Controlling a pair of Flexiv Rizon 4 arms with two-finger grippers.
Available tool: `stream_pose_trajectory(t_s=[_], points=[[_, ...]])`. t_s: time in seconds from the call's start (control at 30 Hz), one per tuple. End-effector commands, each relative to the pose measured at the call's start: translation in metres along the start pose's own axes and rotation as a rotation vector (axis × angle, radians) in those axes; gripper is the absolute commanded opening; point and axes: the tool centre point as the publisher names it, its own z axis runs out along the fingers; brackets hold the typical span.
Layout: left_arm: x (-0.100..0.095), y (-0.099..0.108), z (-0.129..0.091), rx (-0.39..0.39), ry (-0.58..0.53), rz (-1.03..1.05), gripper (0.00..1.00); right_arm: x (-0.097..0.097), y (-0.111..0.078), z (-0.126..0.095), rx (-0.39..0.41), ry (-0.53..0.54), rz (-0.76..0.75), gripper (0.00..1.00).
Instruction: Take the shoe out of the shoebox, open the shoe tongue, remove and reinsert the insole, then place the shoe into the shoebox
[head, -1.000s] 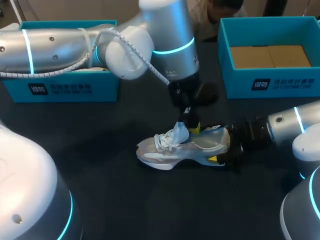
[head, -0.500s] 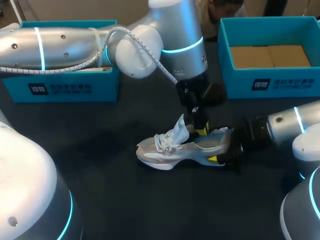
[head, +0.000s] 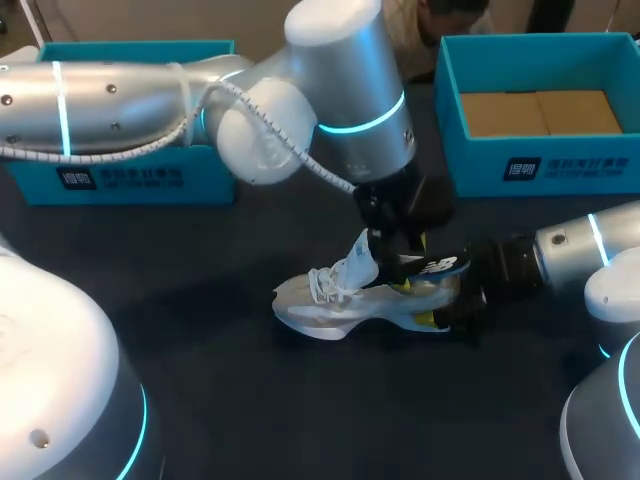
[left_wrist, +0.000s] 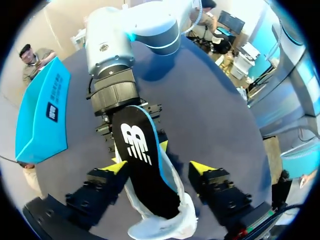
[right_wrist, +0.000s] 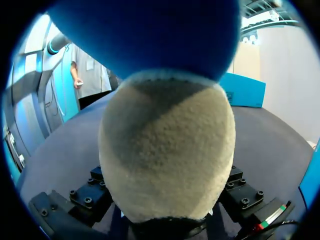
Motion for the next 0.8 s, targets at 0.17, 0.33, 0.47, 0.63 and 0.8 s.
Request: stream_pose_trajectory(t_s=[0.17,0.33,0.47,0.63,0.8], points=[[0.013,0.000,0.000,-0.001,-0.150,-0.016,1.00,0.001,0.000,0.001,0.003,-0.002,0.000,0.00],[0.015,-0.003,0.001,0.004,-0.253,-0.043,1.00,0.001,0.000,0.001,0.003,-0.002,0.000,0.00],[0.018,-0.006,0.001,-0.014,-0.306,-0.042,1.00,0.001,0.000,0.001,0.003,-0.002,0.000,0.00],[0.021,-0.008,0.003,-0.027,-0.390,-0.059,1.00,0.001,0.000,0.001,0.003,-0.002,0.000,0.00],[0.022,-0.010,0.006,-0.029,-0.451,-0.059,1.00,0.001,0.000,0.001,0.003,-0.002,0.000,0.00]])
